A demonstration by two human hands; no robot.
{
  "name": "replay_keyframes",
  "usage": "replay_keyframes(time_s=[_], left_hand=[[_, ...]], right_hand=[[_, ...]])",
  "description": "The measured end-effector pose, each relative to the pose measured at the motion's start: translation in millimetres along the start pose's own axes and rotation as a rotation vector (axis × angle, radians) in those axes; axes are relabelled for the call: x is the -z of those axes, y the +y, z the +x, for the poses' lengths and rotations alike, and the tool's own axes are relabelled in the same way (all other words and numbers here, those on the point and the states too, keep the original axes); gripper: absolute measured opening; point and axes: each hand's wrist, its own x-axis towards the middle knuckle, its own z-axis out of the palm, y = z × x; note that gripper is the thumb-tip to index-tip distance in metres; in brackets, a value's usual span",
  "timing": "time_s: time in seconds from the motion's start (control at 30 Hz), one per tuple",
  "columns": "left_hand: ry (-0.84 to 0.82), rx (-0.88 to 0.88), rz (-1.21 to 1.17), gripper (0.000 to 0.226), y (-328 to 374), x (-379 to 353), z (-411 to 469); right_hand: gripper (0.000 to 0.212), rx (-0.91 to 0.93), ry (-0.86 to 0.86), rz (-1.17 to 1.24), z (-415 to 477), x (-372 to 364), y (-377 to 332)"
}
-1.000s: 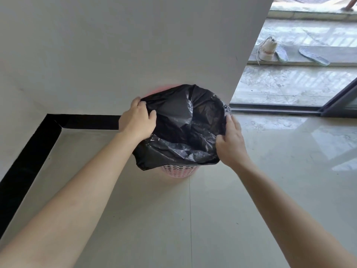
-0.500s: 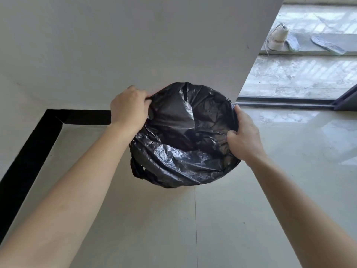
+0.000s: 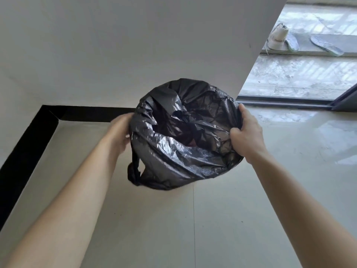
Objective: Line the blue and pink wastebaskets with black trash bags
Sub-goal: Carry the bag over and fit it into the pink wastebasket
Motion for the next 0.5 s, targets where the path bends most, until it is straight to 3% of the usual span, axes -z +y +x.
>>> replay_keyframes(time_s=[0.07,0.13,0.27,0.33,0.43,0.5], left_hand=[[0.198,-0.114,-0.051,0.014,2,3,-7],[0.388,-0.233,-0.074,0.032,1,1,-21],[0.237,-0.37,-0.038,0.052,-17,-24,-53],[0.249,-0.443,0.038,0.061,-34,-29,-63],[0.211,-0.606,0.019,0.062,-59,-27,-68],[0.178,-0.647,0.036,0.061,-67,-24,-65]], right_hand=[[0.077,-0.055,0.034,0.047,2,-1,-2],[0.078,-0.082,0.06,0.105,-1,-8,-6],[0.077,-0.108,0.075,0.339,-12,-30,-18],[0.073,-0.191,0.106,0.557,-16,-36,-21],[0.064,-0.301,0.123,0.757,-21,-39,-16],[0.061,-0.282,0.088,0.76,-25,-39,-14]])
